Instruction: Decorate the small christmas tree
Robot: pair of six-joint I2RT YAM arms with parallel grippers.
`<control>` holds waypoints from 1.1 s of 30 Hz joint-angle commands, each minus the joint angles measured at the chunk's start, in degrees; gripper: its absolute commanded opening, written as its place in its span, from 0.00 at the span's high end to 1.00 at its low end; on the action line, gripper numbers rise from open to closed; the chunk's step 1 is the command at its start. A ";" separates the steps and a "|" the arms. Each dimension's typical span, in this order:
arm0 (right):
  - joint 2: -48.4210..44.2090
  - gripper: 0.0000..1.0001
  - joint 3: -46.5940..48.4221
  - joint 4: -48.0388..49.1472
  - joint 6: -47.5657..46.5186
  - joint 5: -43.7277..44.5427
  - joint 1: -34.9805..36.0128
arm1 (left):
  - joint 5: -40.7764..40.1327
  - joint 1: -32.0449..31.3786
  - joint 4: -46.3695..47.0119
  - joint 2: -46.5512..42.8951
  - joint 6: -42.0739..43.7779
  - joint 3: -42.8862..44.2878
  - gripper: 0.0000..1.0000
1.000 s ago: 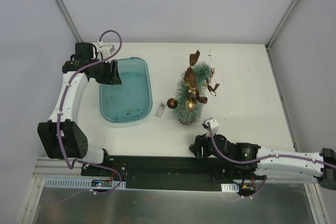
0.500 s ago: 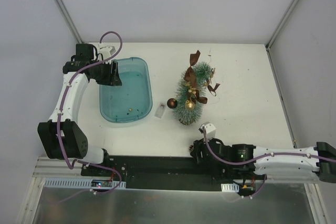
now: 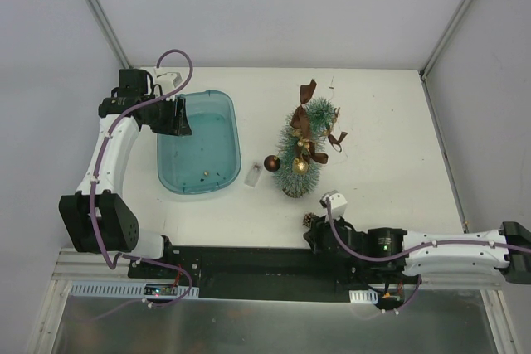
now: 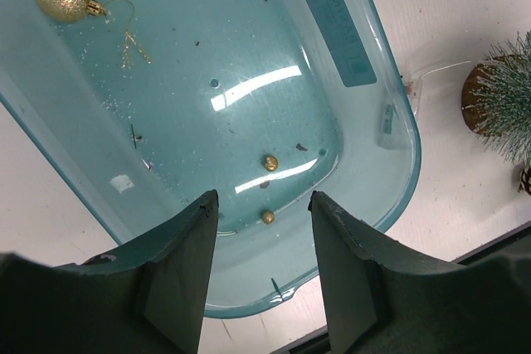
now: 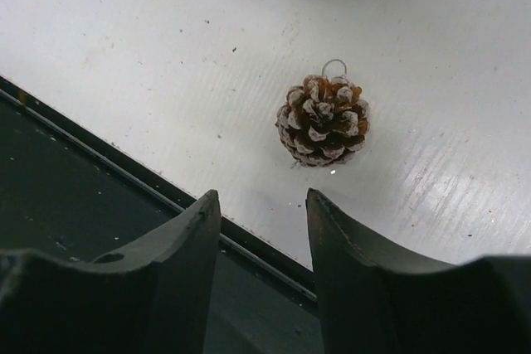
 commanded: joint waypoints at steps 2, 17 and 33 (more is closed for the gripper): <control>-3.31 0.50 0.18 -3.05 1.20 3.26 0.29 | -0.09 -0.17 -0.35 -1.93 0.86 -0.33 0.52; 6.00 0.30 7.12 -5.79 0.68 11.96 -0.24 | 0.17 -0.17 -0.34 -2.20 0.94 -1.03 0.52; 12.33 0.36 6.77 4.59 -4.16 4.76 -7.18 | -0.09 -0.08 -0.26 -2.46 1.30 -1.30 0.52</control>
